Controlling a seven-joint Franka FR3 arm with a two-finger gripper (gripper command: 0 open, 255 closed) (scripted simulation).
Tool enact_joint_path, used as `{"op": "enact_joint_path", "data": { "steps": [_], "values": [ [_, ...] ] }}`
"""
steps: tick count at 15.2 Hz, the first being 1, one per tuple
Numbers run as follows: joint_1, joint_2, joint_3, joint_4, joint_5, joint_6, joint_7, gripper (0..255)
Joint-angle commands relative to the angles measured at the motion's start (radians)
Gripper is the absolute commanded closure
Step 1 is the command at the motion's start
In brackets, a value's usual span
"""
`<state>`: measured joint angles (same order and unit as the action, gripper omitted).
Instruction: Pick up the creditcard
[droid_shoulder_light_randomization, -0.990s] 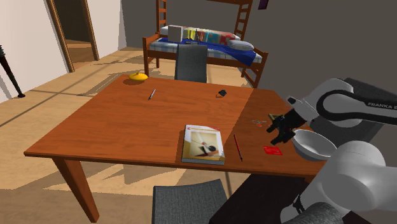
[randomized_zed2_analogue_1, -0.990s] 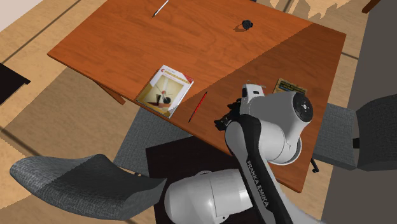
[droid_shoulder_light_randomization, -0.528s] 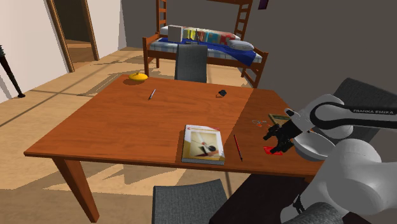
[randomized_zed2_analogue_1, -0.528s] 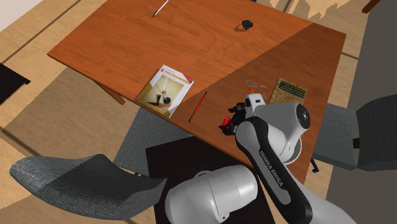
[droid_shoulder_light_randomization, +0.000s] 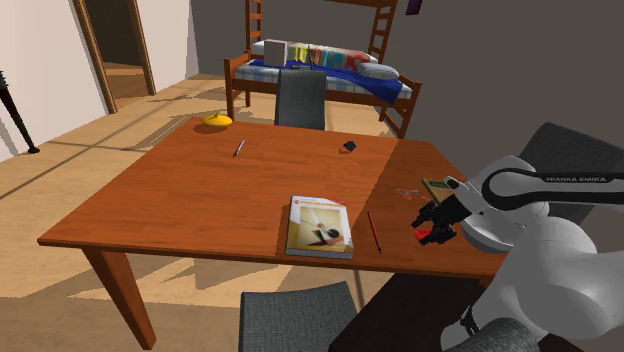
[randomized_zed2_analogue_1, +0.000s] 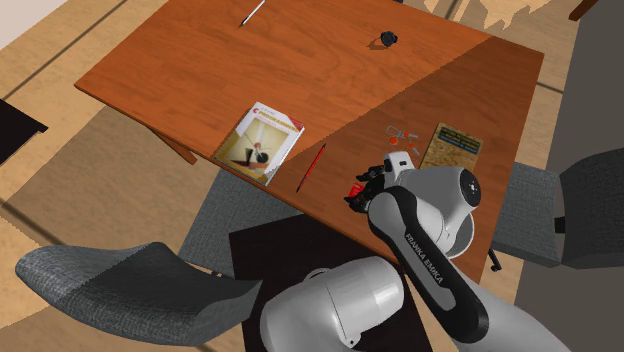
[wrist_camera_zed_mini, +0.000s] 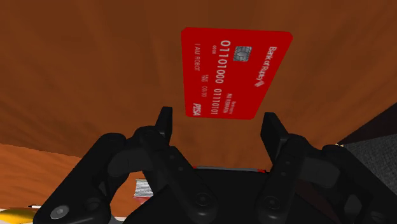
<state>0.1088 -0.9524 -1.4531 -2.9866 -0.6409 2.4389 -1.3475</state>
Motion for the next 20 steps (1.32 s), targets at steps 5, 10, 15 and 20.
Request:
{"op": "enact_joint_path", "data": {
  "steps": [5, 10, 15, 20],
  "values": [
    [-0.002, 0.002, -0.001, -0.003, -0.002, -0.003, -0.001, 255],
    [-0.037, -0.036, 0.063, 0.0, 0.025, -0.056, 0.015, 255],
    [-0.084, -0.105, 0.163, 0.01, 0.071, -0.149, 0.043, 255],
    [-0.111, -0.167, 0.252, 0.029, 0.118, -0.234, 0.072, 255]
  ]
}}
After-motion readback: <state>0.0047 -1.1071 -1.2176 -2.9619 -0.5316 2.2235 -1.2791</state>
